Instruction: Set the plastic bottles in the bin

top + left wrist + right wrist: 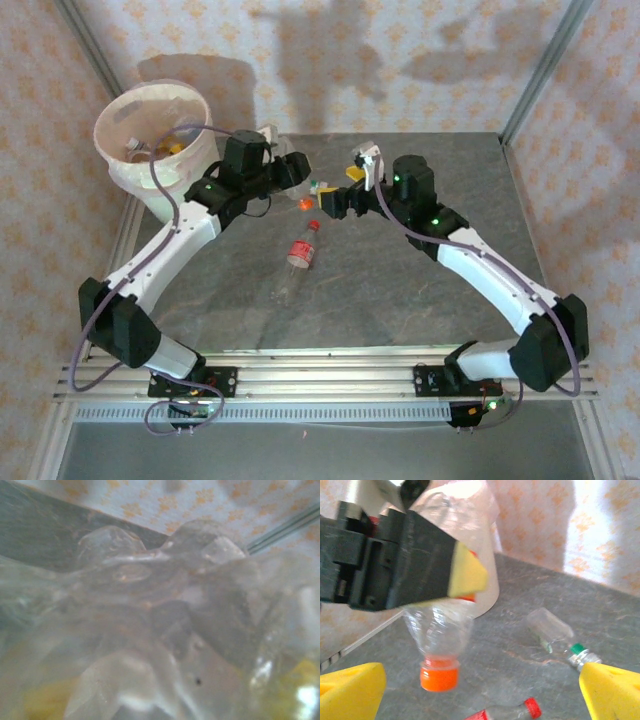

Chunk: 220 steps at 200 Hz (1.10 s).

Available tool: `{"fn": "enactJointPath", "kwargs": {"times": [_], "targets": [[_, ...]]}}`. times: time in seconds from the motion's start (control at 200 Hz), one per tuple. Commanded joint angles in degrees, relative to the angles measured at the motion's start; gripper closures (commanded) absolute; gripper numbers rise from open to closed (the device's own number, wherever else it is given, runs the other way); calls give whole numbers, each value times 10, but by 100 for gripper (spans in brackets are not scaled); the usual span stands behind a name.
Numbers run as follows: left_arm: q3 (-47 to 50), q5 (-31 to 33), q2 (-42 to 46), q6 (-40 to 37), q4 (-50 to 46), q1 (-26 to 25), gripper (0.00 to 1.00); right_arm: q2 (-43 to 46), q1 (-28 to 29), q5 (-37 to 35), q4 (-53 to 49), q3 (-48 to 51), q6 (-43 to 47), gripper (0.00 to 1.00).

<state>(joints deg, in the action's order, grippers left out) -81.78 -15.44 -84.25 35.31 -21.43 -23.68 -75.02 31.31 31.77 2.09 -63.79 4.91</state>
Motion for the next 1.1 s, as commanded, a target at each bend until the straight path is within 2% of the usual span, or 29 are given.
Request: {"fn": "enactJointPath", "kwargs": {"times": [0.0, 0.115, 0.37, 0.51, 0.575, 0.645, 0.811, 1.096], "targets": [[-55, 92, 41, -44, -66, 15, 44, 25, 0, -73, 52, 22, -2, 1], [-114, 183, 54, -103, -133, 24, 44, 28, 1, -169, 40, 31, -16, 1], [-206, 365, 65, -207, -172, 65, 44, 8, 0, -294, 2, 26, -54, 1], [-208, 512, 68, -291, -110, 81, 44, 9, -1, -300, -9, 26, -52, 1], [-203, 542, 63, -339, -72, 103, 44, 8, -1, -309, -20, 22, -50, 1], [-206, 539, 52, -367, -56, 140, 43, 11, -2, -319, -37, 16, -46, 1], [-207, 408, 23, -393, -72, 236, 42, 22, -4, -300, -46, 24, -32, 1], [-227, 350, -31, -498, -72, 299, 41, 21, -5, -305, -42, 31, -37, 1]]}}
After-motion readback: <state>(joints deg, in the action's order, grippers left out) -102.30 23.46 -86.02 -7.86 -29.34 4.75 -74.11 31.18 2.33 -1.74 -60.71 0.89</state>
